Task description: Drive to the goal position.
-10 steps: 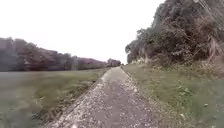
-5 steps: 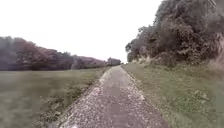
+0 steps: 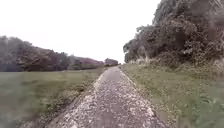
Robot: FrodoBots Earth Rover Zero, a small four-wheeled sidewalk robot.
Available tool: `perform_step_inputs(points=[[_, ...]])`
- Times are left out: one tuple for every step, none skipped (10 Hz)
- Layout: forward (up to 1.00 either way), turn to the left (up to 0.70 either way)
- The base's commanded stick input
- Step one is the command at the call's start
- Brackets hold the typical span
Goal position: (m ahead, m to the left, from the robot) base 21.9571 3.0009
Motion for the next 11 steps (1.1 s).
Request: perform_step_inputs(points=[[1.00, 0.00], [1.00, 0.00], [1.00, 0.00], [1.00, 0.00], [1.00, 0.00], [1.00, -0.12], [1.00, -0.36], [1.00, -0.36], [1.00, -0.37], [0.07, 0.00], [0.06, 0.00]])
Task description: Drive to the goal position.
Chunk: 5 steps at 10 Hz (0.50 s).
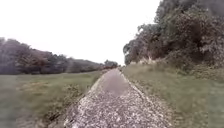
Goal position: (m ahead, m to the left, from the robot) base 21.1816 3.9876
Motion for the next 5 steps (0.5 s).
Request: perform_step_inputs(points=[[0.05, 0.00], [0.05, 0.00], [0.05, 0.00], [0.05, 0.00], [0.06, 0.00]])
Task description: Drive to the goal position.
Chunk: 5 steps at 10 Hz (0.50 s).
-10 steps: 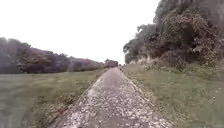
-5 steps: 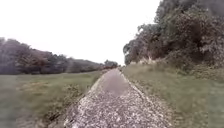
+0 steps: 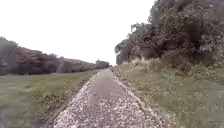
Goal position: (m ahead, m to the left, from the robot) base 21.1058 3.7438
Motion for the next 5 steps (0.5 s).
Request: perform_step_inputs(points=[[0.05, 0.00], [0.05, 0.00], [0.05, 0.00], [0.05, 0.00], [0.05, 0.00]])
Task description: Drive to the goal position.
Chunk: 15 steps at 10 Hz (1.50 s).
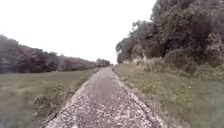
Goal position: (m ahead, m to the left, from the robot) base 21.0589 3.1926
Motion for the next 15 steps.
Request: perform_step_inputs(points=[[0.05, 0.00], [0.05, 0.00], [0.05, 0.00], [0.06, 0.00], [0.06, 0.00], [0.05, 0.00], [0.07, 0.00], [0.11, 0.00], [0.16, 0.00], [0.05, 0.00], [0.05, 0.00], [0.05, 0.00], [0.06, 0.00], [0.06, 0.00], [0.05, 0.00]])
